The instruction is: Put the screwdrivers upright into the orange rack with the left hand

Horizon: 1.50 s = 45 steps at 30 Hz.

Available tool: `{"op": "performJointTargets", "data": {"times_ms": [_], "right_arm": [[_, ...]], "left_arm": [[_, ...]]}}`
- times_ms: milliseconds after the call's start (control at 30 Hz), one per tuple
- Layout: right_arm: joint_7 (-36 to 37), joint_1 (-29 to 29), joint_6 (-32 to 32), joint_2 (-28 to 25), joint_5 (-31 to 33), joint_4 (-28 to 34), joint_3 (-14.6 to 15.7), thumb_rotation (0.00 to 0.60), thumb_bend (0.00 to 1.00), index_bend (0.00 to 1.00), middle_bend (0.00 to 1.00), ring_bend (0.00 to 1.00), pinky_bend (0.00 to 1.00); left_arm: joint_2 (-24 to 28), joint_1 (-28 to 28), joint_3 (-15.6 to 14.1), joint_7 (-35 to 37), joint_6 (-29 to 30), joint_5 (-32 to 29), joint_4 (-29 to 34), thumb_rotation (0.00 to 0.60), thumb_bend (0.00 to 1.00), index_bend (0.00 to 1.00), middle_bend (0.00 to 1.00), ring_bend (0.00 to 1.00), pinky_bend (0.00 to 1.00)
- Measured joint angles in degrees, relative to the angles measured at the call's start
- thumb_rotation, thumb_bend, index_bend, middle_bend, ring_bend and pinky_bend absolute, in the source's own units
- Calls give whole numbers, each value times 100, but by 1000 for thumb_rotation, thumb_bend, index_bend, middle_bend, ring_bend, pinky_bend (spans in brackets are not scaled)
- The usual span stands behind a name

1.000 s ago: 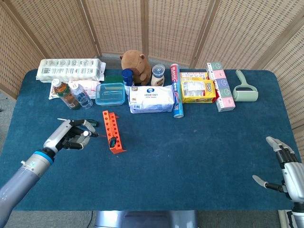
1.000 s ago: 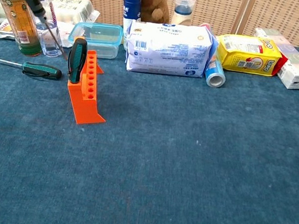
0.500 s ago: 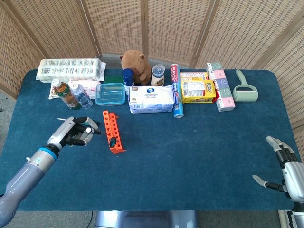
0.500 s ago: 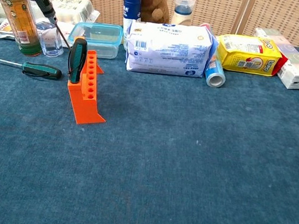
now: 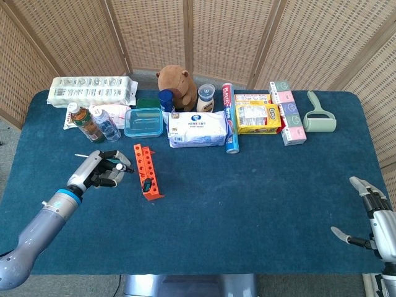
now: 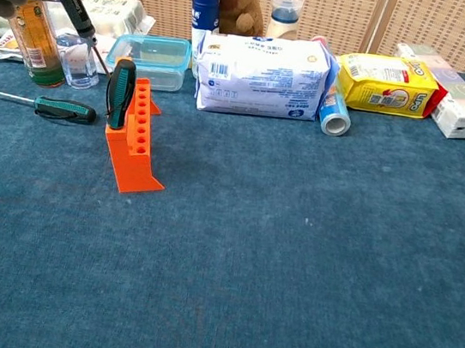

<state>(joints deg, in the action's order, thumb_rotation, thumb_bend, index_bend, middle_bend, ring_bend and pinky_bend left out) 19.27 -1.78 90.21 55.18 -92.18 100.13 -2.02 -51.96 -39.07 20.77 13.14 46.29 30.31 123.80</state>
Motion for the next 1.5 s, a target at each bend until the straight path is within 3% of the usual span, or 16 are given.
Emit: {"op": "performJointTargets", "data": {"times_ms": [1500], "right_arm": [[34, -1, 8, -28, 20, 40, -33, 600, 163, 12, 97, 93, 89]], "left_arm": [[43, -140, -170, 28, 243, 28, 170, 600, 593, 568, 890, 930, 888]]}}
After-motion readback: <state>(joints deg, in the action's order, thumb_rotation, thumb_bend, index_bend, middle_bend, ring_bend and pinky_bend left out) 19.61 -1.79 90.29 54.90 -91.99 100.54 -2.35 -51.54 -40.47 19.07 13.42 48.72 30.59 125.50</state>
